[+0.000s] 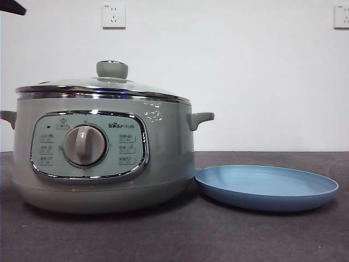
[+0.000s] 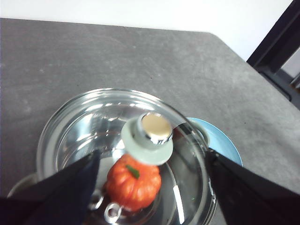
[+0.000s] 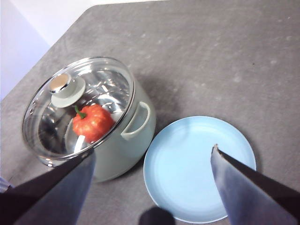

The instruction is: Take the pumpkin out from the steamer,put the pumpkin in the blue plate,close the lid

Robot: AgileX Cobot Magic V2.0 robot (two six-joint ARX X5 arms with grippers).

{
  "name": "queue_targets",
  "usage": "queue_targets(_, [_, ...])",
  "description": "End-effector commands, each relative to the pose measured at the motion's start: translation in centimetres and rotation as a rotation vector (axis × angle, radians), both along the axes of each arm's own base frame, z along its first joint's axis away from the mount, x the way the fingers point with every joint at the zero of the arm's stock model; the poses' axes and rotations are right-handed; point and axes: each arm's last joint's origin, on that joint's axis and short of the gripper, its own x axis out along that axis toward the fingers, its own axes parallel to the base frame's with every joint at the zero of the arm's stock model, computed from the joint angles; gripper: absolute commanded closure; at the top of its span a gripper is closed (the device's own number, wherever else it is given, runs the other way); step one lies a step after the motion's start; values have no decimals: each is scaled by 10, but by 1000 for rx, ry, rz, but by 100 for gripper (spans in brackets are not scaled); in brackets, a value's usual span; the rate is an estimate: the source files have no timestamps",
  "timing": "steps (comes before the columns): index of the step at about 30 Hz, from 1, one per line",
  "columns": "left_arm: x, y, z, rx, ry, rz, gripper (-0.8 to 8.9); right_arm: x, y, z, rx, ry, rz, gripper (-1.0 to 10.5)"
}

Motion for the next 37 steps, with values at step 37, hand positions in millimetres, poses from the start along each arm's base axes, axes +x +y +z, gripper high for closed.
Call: queue_targets(37, [94, -106, -29, 493, 224, -91, 639, 5, 7, -3, -4, 27, 37, 537])
